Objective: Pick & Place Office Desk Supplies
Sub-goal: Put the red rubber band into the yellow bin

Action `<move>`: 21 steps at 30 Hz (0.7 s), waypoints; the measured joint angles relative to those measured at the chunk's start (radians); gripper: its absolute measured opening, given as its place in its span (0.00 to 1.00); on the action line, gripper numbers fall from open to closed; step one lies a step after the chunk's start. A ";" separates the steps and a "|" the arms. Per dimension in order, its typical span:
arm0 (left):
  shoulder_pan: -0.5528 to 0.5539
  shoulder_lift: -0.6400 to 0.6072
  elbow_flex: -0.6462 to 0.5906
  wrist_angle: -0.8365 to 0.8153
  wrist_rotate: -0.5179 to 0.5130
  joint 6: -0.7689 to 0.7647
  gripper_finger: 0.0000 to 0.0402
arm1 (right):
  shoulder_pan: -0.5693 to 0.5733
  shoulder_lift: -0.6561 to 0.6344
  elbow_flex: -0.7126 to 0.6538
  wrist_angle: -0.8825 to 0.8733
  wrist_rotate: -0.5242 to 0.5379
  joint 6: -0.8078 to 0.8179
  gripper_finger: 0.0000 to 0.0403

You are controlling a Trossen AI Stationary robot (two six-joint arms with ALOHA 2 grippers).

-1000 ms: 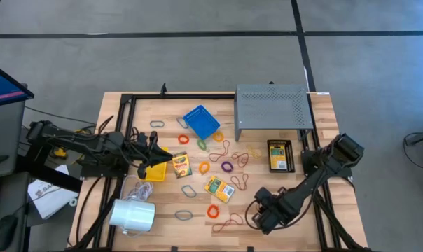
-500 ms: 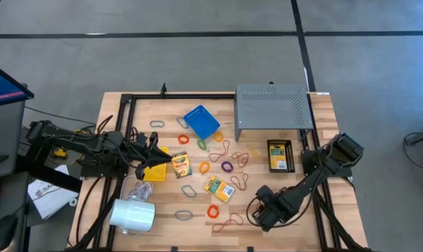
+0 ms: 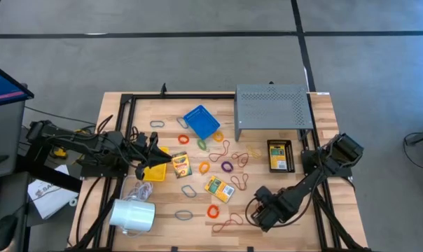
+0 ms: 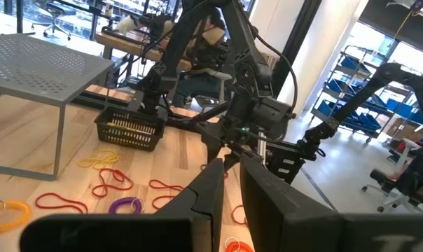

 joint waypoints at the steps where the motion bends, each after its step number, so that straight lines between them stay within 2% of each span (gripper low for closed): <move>1: 0.000 0.000 0.000 0.000 0.000 0.000 0.11 | 0.000 0.006 0.000 0.008 0.000 0.000 0.42; 8: 0.000 0.000 0.000 0.004 -0.001 0.000 0.11 | 0.003 0.066 0.009 0.026 -0.018 -0.011 0.37; 14: 0.000 0.000 0.000 0.004 -0.001 0.001 0.11 | 0.001 0.064 0.012 -0.002 -0.012 -0.003 0.33; 21: 0.000 0.000 0.000 0.002 -0.001 0.002 0.11 | -0.007 0.065 0.011 -0.010 -0.007 -0.006 0.16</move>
